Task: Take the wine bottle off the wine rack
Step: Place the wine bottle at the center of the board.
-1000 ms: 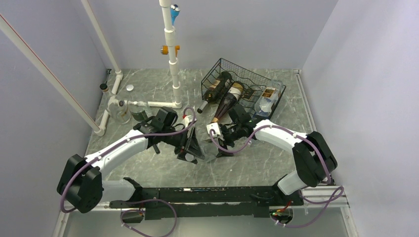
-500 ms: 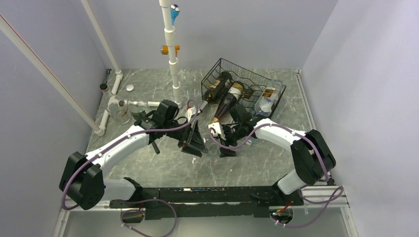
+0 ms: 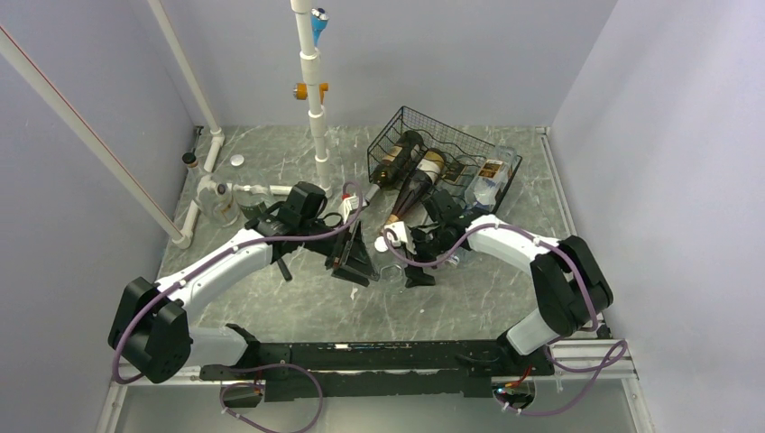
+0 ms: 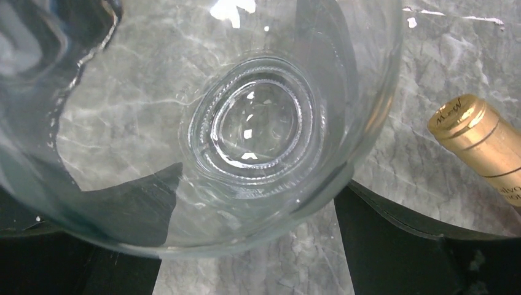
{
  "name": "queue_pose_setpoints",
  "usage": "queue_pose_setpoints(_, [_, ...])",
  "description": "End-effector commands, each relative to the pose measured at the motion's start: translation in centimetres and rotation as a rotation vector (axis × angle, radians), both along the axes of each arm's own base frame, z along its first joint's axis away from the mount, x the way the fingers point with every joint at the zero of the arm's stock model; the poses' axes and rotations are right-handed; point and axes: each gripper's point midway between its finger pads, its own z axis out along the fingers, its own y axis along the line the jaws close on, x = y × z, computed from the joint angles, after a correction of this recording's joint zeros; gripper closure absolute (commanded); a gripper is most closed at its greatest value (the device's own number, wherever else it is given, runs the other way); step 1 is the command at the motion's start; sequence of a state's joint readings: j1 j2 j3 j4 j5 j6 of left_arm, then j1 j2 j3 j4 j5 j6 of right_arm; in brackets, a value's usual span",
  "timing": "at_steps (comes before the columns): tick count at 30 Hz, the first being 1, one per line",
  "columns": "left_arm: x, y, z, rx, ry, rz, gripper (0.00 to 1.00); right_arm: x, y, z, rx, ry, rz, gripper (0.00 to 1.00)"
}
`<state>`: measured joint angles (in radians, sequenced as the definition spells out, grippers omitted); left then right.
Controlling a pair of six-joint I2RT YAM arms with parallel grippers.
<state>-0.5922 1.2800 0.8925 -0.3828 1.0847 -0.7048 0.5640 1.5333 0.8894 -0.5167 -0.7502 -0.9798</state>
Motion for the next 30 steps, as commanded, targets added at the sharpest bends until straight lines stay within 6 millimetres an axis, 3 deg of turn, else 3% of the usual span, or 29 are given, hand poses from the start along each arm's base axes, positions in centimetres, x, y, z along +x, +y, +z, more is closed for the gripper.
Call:
queue_pose_setpoints(1, [0.1,0.0,2.1,-0.062,-0.131,-0.031,0.2,0.0,0.1,1.1,0.043,0.002,0.009,0.04])
queue_pose_setpoints(15, [2.8,0.9,4.3,-0.11,-0.595,0.135,0.18,0.8,-0.7,3.1,0.108,0.0,-0.036,0.02])
queue_pose_setpoints(22, [4.7,1.7,5.4,-0.149,-0.813,0.281,0.09,0.8,-1.0,5.6,0.173,-0.001,-0.036,0.01])
queue_pose_setpoints(30, [6.2,1.6,6.3,-0.221,-0.86,0.408,0.0,0.0,-1.5,9.0,0.272,-0.018,-0.013,0.01])
